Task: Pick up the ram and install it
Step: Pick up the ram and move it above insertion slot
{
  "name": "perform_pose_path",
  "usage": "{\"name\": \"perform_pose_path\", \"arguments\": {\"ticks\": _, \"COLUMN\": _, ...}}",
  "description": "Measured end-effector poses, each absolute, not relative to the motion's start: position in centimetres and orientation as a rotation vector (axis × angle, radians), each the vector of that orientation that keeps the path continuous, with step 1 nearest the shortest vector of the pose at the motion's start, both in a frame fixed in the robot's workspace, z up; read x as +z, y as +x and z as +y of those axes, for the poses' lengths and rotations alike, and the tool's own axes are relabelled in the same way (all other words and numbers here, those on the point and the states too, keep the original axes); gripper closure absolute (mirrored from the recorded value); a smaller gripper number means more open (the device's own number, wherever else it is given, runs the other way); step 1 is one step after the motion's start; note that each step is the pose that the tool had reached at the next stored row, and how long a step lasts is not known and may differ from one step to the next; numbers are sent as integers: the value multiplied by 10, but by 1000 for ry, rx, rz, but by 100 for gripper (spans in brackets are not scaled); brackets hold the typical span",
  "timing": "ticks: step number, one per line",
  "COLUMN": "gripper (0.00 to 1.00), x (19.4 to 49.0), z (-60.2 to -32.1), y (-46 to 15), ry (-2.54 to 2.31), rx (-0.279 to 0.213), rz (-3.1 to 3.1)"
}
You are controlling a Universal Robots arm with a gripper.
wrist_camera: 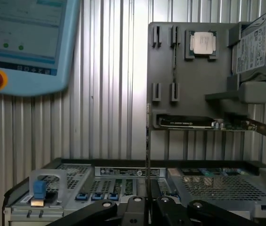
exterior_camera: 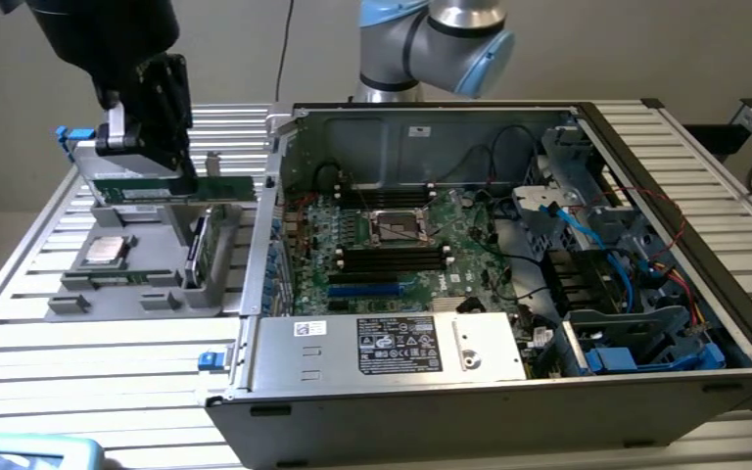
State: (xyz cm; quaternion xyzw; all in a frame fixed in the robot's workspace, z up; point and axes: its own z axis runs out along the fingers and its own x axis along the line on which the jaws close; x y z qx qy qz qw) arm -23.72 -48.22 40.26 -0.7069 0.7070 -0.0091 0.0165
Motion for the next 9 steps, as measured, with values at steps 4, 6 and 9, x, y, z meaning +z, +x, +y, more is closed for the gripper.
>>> {"name": "perform_pose_path", "arguments": {"ticks": 4, "gripper": 86, "x": 403, "z": -483, "y": -219, "ry": -2199, "rx": -25, "rz": 2195}}
{"name": "perform_pose_path", "arguments": {"ticks": 6, "gripper": 86, "x": 403, "z": -483, "y": -210, "ry": -2200, "rx": -24, "rz": 2192}}
{"name": "perform_pose_path", "arguments": {"ticks": 9, "gripper": 86, "x": 403, "z": -484, "y": -196, "ry": -2202, "rx": -22, "rz": 2189}}
